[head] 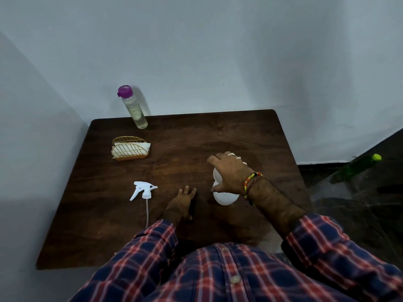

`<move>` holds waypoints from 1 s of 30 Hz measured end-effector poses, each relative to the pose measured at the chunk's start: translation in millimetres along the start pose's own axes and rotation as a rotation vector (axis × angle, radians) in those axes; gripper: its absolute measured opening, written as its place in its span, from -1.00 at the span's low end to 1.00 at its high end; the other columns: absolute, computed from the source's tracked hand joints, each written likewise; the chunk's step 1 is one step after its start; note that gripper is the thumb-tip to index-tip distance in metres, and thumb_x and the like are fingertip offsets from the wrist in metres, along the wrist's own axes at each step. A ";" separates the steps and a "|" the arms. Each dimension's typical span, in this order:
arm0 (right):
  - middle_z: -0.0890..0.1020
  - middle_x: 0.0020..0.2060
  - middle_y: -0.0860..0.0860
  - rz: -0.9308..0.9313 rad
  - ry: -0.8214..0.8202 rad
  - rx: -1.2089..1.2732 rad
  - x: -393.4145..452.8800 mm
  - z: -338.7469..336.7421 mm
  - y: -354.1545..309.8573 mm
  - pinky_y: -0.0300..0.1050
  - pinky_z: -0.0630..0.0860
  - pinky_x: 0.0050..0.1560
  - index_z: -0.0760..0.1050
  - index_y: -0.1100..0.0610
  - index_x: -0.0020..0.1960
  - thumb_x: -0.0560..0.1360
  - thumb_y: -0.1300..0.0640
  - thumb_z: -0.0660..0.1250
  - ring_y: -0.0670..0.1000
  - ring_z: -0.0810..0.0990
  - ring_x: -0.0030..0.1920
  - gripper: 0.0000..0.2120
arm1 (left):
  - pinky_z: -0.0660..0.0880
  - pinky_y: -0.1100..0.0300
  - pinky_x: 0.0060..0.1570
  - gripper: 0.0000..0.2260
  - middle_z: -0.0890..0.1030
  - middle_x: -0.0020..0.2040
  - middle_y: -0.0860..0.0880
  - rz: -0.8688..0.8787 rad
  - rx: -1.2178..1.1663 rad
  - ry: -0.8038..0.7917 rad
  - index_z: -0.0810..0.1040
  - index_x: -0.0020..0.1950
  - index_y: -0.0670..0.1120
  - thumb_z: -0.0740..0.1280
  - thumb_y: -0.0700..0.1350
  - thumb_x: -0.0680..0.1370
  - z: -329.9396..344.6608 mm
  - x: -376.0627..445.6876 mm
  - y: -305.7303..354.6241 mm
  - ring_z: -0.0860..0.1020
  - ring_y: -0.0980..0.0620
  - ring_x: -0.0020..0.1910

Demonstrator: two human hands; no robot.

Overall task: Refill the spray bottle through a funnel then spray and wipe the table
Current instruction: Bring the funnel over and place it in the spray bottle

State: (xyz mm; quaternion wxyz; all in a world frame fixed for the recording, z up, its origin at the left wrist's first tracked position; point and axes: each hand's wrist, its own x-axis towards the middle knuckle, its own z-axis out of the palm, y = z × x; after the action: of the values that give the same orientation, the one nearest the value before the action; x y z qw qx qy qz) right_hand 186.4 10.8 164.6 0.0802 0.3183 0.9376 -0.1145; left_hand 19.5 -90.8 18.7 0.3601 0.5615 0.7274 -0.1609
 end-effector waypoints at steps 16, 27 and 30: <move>0.41 0.40 0.03 0.045 0.153 0.231 -7.7 8.1 3.0 0.02 0.30 0.41 0.39 0.04 0.40 0.31 -0.27 0.52 0.09 0.28 0.45 -0.23 | 0.01 0.08 0.53 -0.08 -0.18 0.63 -0.06 0.063 -0.088 0.115 -0.10 0.63 -0.02 0.47 -0.14 0.49 12.3 -6.7 -11.9 -0.16 -0.09 0.60; 0.52 0.31 -0.04 0.033 0.341 0.452 -7.5 -0.9 -5.9 -0.08 0.33 0.33 0.48 0.01 0.33 0.37 -0.22 0.50 0.01 0.38 0.36 -0.39 | 0.08 0.20 0.48 -0.34 0.17 0.60 -0.05 0.040 -0.208 0.286 0.22 0.58 -0.04 0.41 -0.13 0.54 14.2 -20.8 -44.3 0.16 -0.01 0.56; 0.57 0.24 -0.04 0.013 0.401 0.473 -3.6 -4.2 -14.7 -0.16 0.34 0.27 0.53 0.05 0.28 0.45 -0.09 0.48 0.00 0.46 0.29 -0.54 | 0.17 0.16 0.49 -0.40 0.32 0.54 -0.03 0.024 -0.241 0.328 0.30 0.54 -0.02 0.42 -0.10 0.53 16.2 -24.6 -46.5 0.27 -0.01 0.51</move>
State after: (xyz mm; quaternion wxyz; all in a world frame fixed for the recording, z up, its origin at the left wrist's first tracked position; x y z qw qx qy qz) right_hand 179.8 -1.5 171.9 -0.1822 0.3502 0.8800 -0.2640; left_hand -15.6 -133.2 17.0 0.3032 0.5416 0.7837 0.0252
